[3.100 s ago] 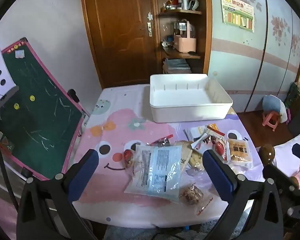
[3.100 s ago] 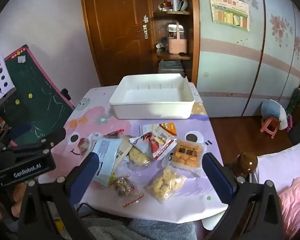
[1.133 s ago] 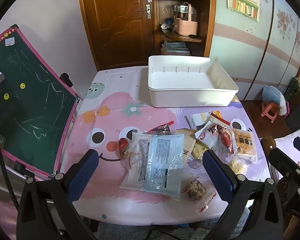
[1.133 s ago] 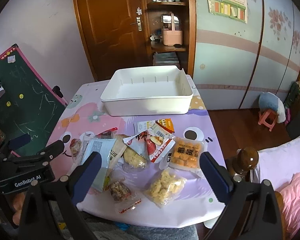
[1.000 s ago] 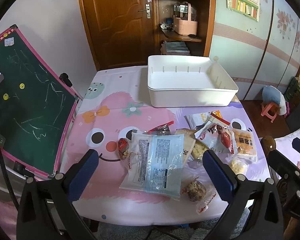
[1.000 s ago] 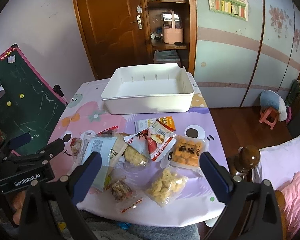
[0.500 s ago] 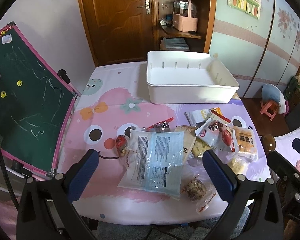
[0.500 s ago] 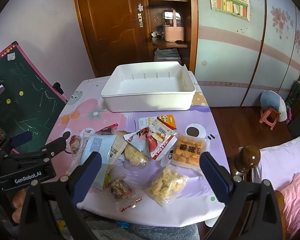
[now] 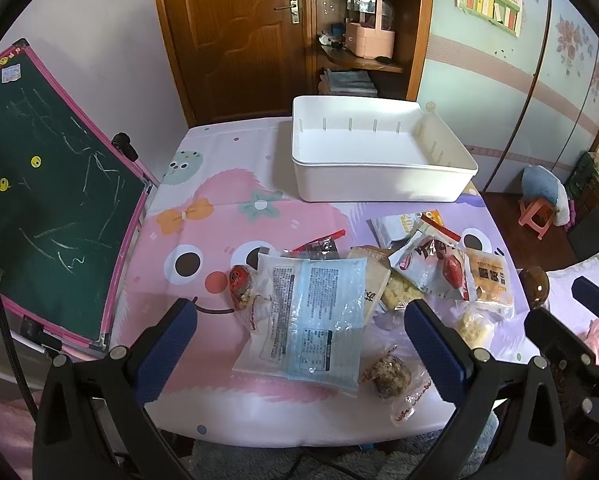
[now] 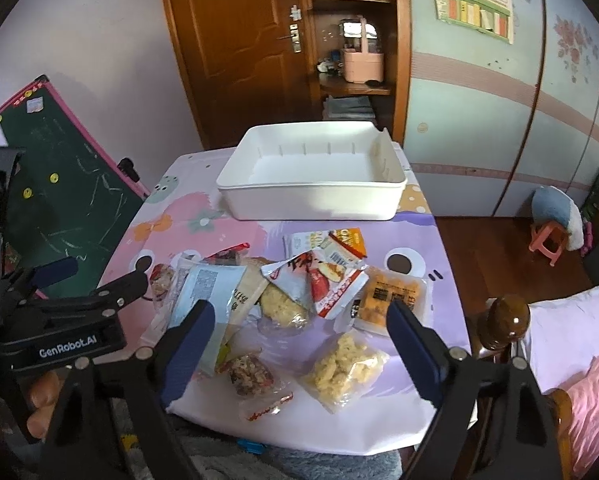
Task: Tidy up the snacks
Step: 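Grasp the clear blue-printed bag with the left gripper while the right grasps the red-white bag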
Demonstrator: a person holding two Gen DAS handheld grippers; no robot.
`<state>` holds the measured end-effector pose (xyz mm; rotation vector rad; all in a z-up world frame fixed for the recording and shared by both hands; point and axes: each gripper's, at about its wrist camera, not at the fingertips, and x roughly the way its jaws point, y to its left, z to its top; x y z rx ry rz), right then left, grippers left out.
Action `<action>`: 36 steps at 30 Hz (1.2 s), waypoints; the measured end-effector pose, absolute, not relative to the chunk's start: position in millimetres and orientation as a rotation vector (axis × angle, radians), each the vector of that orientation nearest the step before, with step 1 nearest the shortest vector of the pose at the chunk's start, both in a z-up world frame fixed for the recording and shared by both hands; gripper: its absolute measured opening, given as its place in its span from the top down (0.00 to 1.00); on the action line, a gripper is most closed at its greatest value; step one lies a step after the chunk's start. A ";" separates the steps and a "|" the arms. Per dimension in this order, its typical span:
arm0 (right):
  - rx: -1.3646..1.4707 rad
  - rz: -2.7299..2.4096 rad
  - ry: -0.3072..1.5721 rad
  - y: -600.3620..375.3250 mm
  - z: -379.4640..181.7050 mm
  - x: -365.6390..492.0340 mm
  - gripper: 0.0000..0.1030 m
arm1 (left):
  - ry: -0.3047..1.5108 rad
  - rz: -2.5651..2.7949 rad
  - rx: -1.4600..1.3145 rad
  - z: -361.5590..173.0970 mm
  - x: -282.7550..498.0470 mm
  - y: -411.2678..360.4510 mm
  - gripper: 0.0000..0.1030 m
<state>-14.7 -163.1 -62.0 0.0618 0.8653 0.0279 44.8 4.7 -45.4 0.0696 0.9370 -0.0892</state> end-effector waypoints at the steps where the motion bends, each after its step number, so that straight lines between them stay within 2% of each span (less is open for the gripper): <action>1: 0.060 0.033 0.867 -162.9 -62.7 -14.8 0.15 | 0.939 -0.090 0.069 -45.4 45.0 4.8 0.00; 19: 0.016 0.016 0.879 -165.0 -72.1 -0.7 0.16 | 0.996 -0.081 0.082 -58.8 60.7 1.5 0.00; 31: -0.073 0.025 0.934 -186.6 -103.1 58.5 0.16 | 1.343 -0.108 0.036 -151.0 111.5 12.9 0.00; 36: -0.135 0.062 0.984 -183.1 -128.7 79.7 0.16 | 1.424 -0.111 -0.011 -181.6 123.3 20.1 0.00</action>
